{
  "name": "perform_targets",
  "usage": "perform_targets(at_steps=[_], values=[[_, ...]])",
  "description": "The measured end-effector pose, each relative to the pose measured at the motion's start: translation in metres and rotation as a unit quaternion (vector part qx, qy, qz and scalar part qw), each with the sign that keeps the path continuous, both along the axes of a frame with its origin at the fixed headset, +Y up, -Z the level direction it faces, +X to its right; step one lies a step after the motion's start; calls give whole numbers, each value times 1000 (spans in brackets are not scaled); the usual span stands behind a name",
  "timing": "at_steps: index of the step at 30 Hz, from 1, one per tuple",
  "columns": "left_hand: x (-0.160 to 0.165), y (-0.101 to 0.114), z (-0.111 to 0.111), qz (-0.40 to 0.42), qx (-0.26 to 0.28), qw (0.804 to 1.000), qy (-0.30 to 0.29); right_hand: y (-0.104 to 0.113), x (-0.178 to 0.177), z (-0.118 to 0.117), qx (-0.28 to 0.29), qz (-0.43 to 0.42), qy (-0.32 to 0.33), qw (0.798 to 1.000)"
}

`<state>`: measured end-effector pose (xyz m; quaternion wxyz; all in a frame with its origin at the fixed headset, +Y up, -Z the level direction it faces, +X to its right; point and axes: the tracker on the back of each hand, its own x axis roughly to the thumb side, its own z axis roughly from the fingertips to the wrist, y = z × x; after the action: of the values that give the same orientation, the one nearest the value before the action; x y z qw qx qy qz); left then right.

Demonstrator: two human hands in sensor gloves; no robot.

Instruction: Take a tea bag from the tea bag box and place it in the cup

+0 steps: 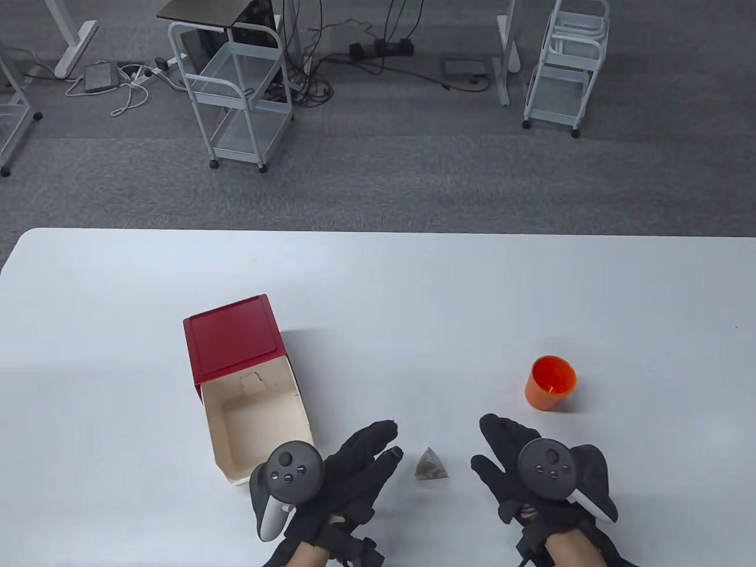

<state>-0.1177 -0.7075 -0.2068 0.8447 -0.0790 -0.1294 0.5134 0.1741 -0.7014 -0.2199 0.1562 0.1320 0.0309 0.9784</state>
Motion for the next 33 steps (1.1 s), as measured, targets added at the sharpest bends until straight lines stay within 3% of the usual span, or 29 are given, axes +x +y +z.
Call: perform_targets(at_steps=[9,15,22,33], values=[[-1,-2,-1,5,-8,1000,-2,-26,-52,-14,-42,126,55,990],[-1,-2,-1,8,-9,1000,-2,-44,-72,-24,-59,160,72,983],[1,-2,-2,3,-12,1000,-6,-54,-81,-26,-47,177,84,979],[3,-1,0,-1,-6,1000,-11,-50,-73,-21,-14,176,84,981]])
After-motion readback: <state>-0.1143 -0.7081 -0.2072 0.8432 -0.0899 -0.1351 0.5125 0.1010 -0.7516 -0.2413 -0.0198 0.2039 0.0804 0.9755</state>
